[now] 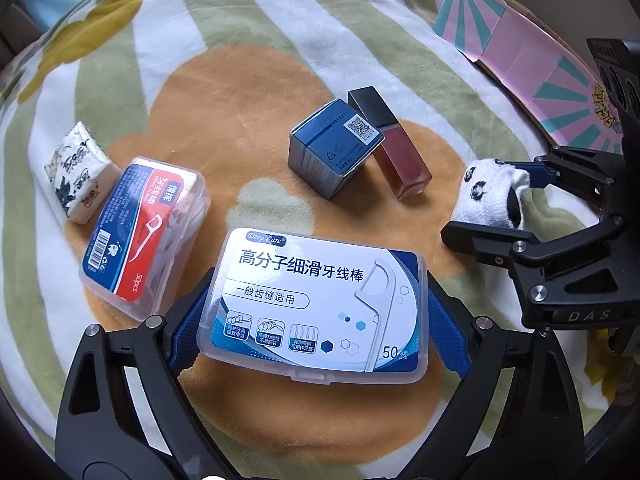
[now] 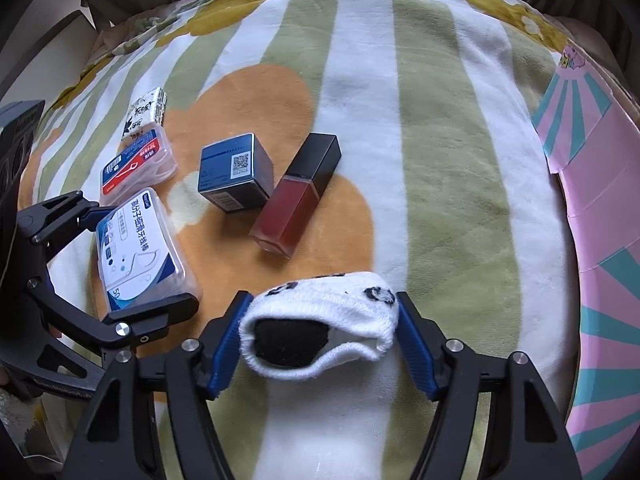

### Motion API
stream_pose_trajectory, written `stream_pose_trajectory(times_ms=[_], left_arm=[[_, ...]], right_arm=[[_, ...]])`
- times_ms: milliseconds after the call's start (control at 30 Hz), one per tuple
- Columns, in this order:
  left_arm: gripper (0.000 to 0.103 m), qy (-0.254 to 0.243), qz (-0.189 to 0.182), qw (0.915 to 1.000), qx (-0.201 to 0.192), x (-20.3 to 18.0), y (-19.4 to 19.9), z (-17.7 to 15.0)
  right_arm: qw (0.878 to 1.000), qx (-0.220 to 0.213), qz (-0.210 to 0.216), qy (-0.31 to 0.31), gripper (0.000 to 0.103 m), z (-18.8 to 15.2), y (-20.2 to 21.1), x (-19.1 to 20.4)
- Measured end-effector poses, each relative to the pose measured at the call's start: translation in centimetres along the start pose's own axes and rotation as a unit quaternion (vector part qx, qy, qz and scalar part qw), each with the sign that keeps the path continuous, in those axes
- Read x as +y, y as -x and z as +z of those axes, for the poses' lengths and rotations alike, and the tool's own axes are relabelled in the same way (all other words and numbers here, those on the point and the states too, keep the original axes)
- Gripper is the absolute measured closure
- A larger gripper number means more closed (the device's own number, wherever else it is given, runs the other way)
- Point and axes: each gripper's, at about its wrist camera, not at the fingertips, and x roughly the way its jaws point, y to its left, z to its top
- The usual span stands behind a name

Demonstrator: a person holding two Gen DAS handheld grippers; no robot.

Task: Organize objects
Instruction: 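Grasp the clear floss-pick box with the left tool while the right tool grasps the white sock, then carry the floss-pick box and sock into the cardboard box and release both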

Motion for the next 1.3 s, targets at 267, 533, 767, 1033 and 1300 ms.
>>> stream_pose_trajectory(times_ms=[267, 533, 767, 1033, 1300], left_arm=[[0.011, 0.006, 0.0, 1.0, -0.006, 0.3, 1.1, 0.4], [0.011, 0.035, 0.014, 0.9987, -0.033, 0.6, 6.2, 2.0], [0.011, 0.077, 0.037, 0.9939, -0.07, 0.4, 13.2, 3.7], [0.011, 0.148, 0.063, 0.9812, -0.107, -0.8, 21.5, 4.0], [0.011, 0.21, 0.118, 0.9625, -0.124, -2.7, 26.7, 2.4]], right_arm=[[1.0, 0.001, -0.004, 0.001, 0.04, 0.7, 0.8, 0.3], [1.0, -0.011, -0.006, -0.001, 0.04, 3.3, 5.4, 1.0], [0.999, -0.04, -0.013, 0.009, 0.04, 6.2, 11.7, 1.8], [0.997, -0.073, -0.026, 0.003, 0.04, 8.0, 19.8, 2.4], [0.996, -0.088, -0.031, -0.004, 0.04, 6.8, 24.7, 2.6]])
